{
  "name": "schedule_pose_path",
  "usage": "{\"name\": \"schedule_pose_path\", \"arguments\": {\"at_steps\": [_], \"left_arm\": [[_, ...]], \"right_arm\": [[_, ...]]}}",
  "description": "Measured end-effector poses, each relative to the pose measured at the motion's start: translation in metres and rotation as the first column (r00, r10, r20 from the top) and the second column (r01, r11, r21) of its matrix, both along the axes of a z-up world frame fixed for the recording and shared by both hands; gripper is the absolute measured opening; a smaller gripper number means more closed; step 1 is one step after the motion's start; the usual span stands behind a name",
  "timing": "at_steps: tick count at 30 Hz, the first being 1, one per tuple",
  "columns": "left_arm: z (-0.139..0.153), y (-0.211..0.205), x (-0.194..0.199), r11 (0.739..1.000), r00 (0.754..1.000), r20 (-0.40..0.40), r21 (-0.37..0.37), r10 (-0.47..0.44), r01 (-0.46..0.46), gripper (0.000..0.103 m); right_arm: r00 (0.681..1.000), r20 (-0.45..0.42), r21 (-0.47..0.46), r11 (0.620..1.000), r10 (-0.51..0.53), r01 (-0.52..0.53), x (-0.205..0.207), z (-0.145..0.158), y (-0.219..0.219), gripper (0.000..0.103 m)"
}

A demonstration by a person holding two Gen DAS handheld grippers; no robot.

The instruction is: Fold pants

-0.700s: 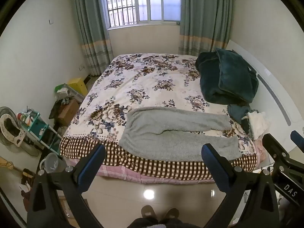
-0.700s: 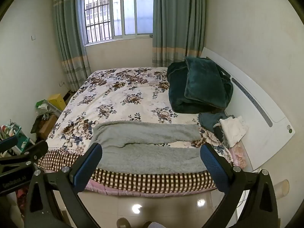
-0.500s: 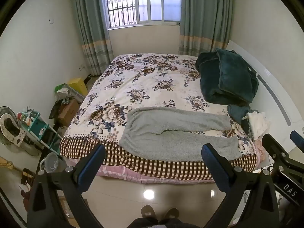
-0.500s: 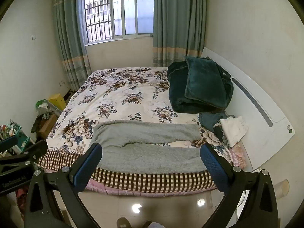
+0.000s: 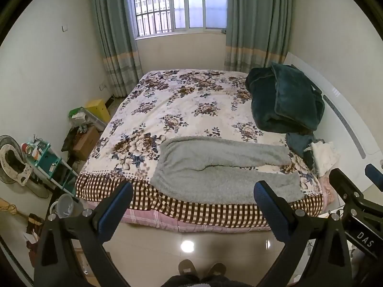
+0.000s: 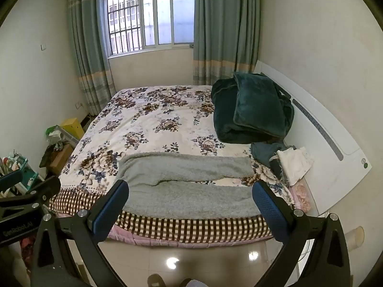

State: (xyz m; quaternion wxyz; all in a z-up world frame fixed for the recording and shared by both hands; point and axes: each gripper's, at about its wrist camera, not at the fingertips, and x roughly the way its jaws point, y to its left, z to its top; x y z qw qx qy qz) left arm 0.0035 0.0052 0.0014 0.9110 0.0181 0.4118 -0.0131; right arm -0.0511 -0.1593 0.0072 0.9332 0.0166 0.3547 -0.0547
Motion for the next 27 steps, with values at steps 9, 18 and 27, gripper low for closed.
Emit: {"name": "schedule_pose_path", "arguments": {"at_steps": [9, 18, 27], "left_arm": [[0.01, -0.009, 0.004, 1.0, 1.0, 0.006, 0.006, -0.003, 0.003, 0.103], [0.01, -0.01, 0.001, 1.0, 1.0, 0.01, 0.005, -0.002, 0.002, 0.103], [0.011, -0.011, 0.001, 1.0, 1.0, 0.018, 0.005, -0.001, 0.0, 0.103]], "right_arm": [[1.0, 0.0, 0.006, 1.0, -0.001, 0.001, -0.002, 0.011, 0.003, 0.103], [1.0, -0.002, 0.007, 1.0, 0.003, -0.003, -0.003, 0.013, 0.006, 0.103], [1.0, 0.002, 0.006, 1.0, 0.002, -0.002, -0.004, 0.018, 0.008, 0.103]]}}
